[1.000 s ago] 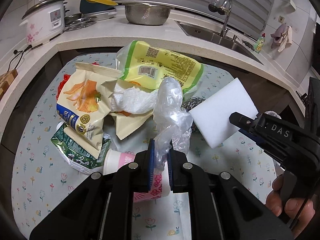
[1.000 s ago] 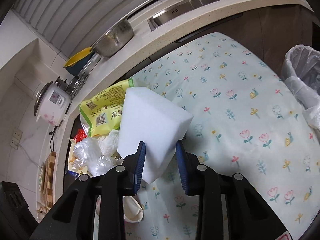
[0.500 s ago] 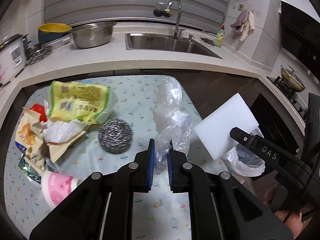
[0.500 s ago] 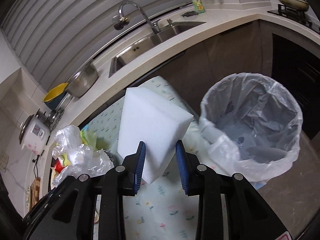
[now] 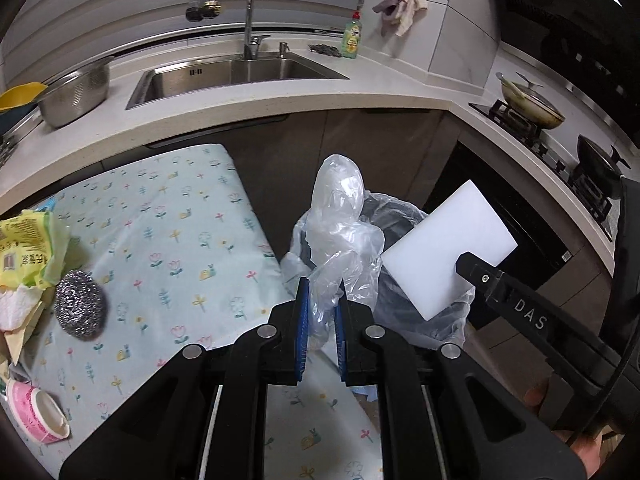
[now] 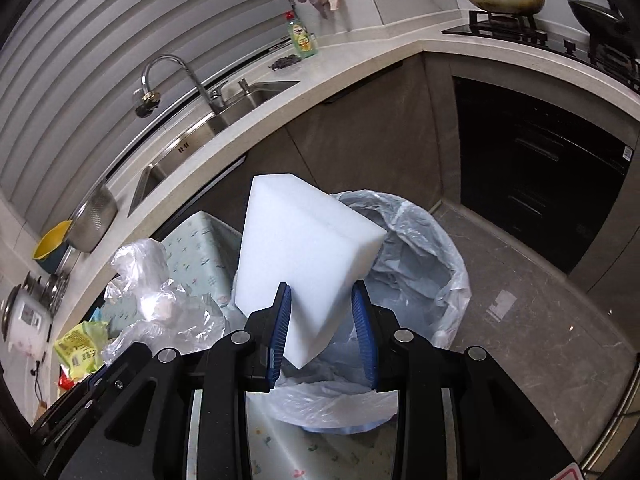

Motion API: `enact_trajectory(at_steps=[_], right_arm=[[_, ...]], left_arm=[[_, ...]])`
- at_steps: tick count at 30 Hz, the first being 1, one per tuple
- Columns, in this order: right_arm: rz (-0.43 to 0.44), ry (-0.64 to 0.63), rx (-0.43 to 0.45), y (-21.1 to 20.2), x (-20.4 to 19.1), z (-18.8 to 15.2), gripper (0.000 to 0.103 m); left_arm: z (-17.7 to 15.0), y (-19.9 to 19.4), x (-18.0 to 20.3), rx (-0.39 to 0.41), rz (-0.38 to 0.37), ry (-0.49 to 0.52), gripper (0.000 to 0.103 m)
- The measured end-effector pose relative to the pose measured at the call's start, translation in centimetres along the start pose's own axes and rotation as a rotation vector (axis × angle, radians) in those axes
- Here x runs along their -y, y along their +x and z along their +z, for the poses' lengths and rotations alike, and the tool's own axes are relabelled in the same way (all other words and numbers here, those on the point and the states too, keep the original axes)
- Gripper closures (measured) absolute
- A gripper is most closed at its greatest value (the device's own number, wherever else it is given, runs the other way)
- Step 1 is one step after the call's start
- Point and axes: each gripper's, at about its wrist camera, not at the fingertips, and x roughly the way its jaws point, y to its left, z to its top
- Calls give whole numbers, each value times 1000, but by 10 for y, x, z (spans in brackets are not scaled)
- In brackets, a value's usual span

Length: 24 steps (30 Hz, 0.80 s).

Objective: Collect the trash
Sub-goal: 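Carry the plastic bag and white sponge in both tools over the trash bin, then open both tools to drop the bag and sponge into the bin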

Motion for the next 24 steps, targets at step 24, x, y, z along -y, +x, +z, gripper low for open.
enact_trajectory(at_steps=[24], right_arm=[[-23, -32, 42, -2, -2, 4, 48]], left_arm=[[11, 20, 0, -2, 11, -33, 52]])
